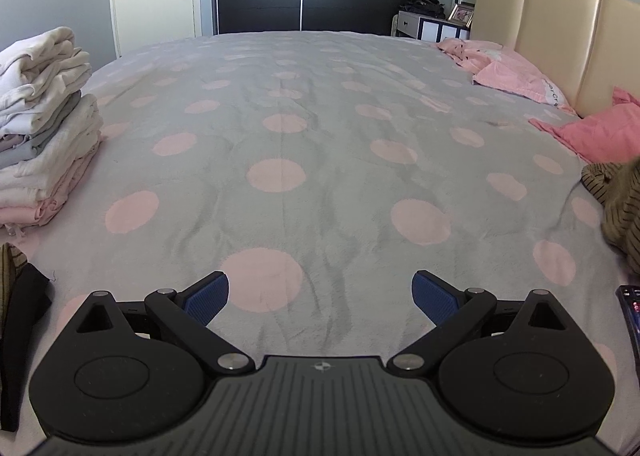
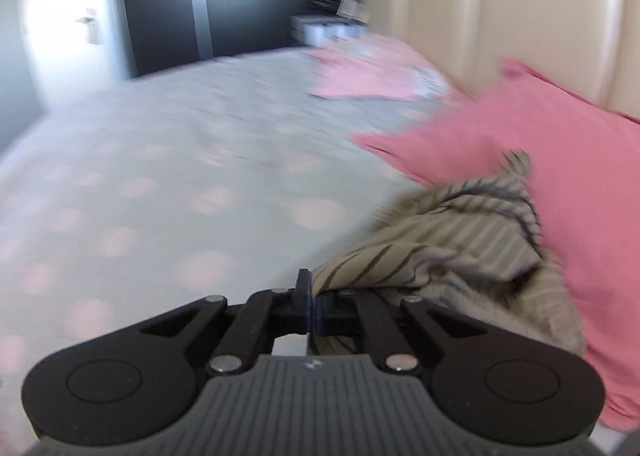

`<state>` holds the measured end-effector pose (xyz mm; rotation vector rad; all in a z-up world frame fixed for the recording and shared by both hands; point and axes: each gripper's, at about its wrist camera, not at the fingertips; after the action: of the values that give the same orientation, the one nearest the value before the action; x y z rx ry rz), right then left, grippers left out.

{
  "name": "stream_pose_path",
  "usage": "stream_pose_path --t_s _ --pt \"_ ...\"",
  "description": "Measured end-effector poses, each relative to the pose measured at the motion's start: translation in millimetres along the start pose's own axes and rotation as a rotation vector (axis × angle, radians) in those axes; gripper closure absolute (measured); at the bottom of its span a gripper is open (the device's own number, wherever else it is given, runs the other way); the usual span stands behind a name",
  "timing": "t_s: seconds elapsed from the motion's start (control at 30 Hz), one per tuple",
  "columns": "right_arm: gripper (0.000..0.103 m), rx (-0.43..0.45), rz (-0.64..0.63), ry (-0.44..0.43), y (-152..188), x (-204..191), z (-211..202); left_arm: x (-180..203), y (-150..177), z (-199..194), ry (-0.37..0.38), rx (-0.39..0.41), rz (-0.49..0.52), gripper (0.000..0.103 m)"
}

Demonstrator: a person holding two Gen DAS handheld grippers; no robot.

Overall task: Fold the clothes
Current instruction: 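Reach the right gripper to the striped shirt and close on it, then pull the striped shirt onto the bed with the right gripper while the left gripper grasps it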

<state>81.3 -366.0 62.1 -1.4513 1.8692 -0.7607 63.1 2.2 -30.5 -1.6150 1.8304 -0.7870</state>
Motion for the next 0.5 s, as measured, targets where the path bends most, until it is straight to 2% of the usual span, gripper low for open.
stream_pose_path --t_s 0.1,0.23,0.4,0.43,0.5 --pt "0.1 0.013 -0.036 -0.158 -2 -47 -18 -3 -5 -12 -0.001 0.018 -0.003 0.003" --pt "0.1 -0.025 -0.075 -0.37 7 -105 -36 -9 -14 -30 -0.008 0.045 -0.005 0.003" --pt "0.099 -0.156 -0.147 -0.543 37 -166 -36 -23 -24 -53 -0.064 0.089 0.004 0.003" --pt "0.095 -0.19 -0.157 -0.555 42 -172 -31 -25 -24 -56 -0.074 0.095 0.005 0.003" --pt "0.075 -0.245 -0.185 -0.57 53 -182 -24 -29 -25 -60 -0.078 0.103 0.002 0.003"
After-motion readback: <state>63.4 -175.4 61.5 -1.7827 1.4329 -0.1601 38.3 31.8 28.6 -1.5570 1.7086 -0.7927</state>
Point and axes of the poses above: each gripper's, at about its wrist camera, not at the fingertips, and z roughly the way its jaws point, x to its right, y to its underside, and after that the axes turned 5 degrees about z, right-handed
